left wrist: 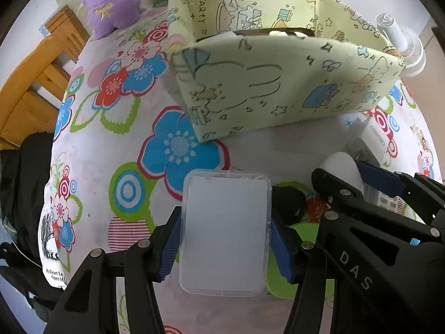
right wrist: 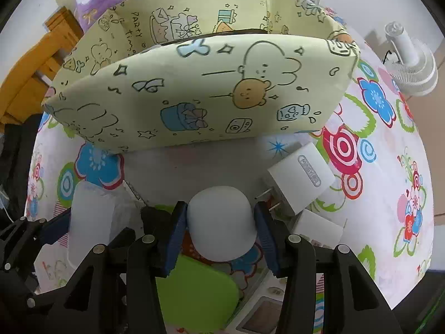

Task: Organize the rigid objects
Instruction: 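Lift the clear case with the left tool while the right gripper closes on the white round object, then carry the clear case with the left tool while the right tool carries the white ball over the box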

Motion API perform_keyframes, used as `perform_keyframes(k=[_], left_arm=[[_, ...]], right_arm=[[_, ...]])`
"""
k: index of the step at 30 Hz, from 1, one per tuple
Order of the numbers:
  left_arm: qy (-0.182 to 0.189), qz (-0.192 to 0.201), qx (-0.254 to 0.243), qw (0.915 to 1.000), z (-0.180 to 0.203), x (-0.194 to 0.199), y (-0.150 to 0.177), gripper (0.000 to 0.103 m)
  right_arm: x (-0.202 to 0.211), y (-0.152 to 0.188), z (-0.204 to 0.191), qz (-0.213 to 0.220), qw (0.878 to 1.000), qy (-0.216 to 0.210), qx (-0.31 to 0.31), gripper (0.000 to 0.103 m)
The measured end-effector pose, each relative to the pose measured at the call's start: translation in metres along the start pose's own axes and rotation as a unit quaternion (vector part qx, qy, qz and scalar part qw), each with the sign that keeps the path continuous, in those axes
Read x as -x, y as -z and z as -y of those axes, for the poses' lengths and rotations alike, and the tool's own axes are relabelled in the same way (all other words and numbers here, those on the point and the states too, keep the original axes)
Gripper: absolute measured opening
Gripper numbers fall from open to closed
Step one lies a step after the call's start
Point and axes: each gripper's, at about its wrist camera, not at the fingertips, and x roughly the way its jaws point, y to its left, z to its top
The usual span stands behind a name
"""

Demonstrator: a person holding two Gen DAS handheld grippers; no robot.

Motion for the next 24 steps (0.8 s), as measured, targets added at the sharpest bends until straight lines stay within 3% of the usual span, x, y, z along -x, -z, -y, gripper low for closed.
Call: perform_keyframes(k=[13,24], left_arm=[[0.005,0.025,0.003,0.9997,0.013,0.031,-0.004,0.06],[0.007,0.057,-0.01,0.9983,0.029,0.066,-0.006,0.06]], right_arm=[[0.04,-0.018,0.025,0.028,0.999,-0.011,0.013,0.052],[0.09,-0.008,0.016,0.058,0.998,-0.012,0.024,0.052]])
